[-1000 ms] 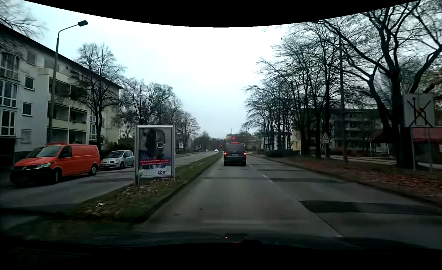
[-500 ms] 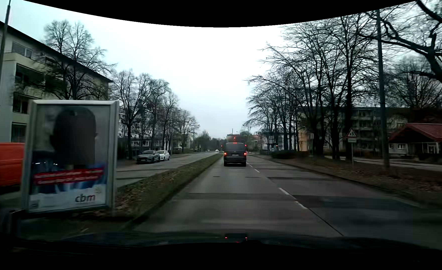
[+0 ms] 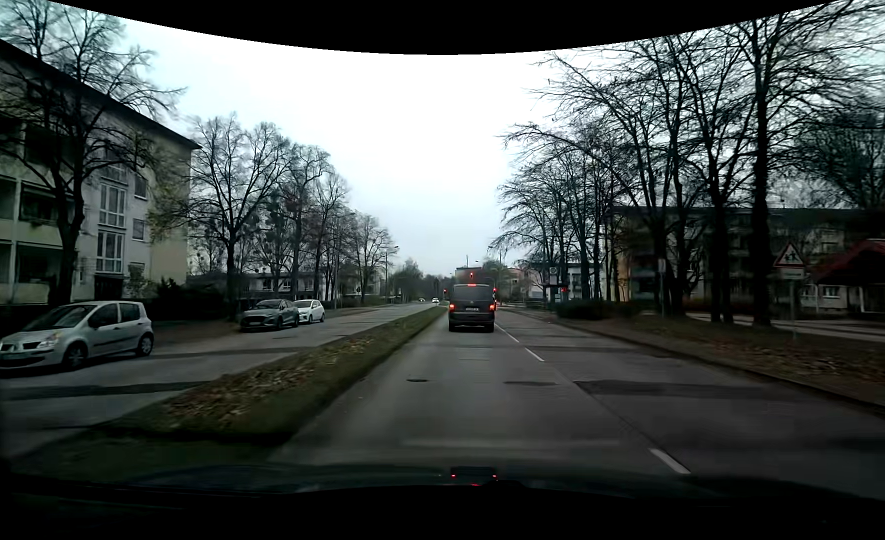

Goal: Follow the waypoints while adhering to traffic rules and regulations

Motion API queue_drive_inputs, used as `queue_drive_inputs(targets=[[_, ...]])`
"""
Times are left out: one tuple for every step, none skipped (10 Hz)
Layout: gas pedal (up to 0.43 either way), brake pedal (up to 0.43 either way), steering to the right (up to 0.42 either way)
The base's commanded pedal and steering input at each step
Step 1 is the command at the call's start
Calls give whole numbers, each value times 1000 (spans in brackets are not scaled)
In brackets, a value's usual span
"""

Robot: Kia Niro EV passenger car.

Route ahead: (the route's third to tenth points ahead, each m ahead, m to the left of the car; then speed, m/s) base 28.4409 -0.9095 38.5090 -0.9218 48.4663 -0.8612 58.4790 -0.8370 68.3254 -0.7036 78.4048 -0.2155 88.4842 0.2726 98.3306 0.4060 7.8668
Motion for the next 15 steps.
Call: queue_drive_inputs(targets=[[0,0,-4],[0,0,-4],[0,0,-2],[0,0,-2],[8,0,-2],[20,0,-3],[20,0,-3],[20,0,-2],[20,0,-2],[20,0,-3],[8,0,-3],[8,0,-3],[20,0,-3],[20,0,-3],[39,0,-3]])
